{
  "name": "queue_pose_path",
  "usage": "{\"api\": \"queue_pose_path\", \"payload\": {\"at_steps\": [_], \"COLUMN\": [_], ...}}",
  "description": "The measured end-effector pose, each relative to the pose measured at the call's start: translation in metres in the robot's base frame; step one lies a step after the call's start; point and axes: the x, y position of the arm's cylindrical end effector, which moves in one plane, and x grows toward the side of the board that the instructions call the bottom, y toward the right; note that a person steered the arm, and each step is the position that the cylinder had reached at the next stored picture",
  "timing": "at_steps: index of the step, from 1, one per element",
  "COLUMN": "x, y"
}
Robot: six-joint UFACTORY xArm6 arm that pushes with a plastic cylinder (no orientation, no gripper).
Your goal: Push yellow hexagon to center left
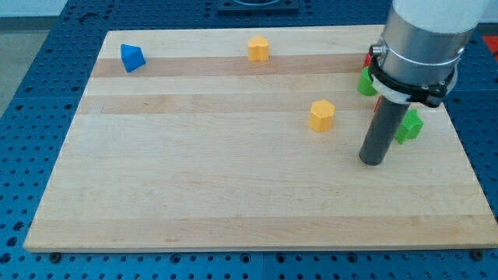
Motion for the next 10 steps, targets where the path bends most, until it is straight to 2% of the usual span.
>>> {"api": "queue_pose_path", "payload": {"at_steps": [1, 3, 4, 5, 6, 7, 8, 10], "x": [-0.037, -0.043, -0.048, -0.046, -0.051, -0.069, -0.089, -0.083], "y": [-0.012, -0.038, -0.071, -0.063, -0.006, 0.018, 0.004, -0.061]}}
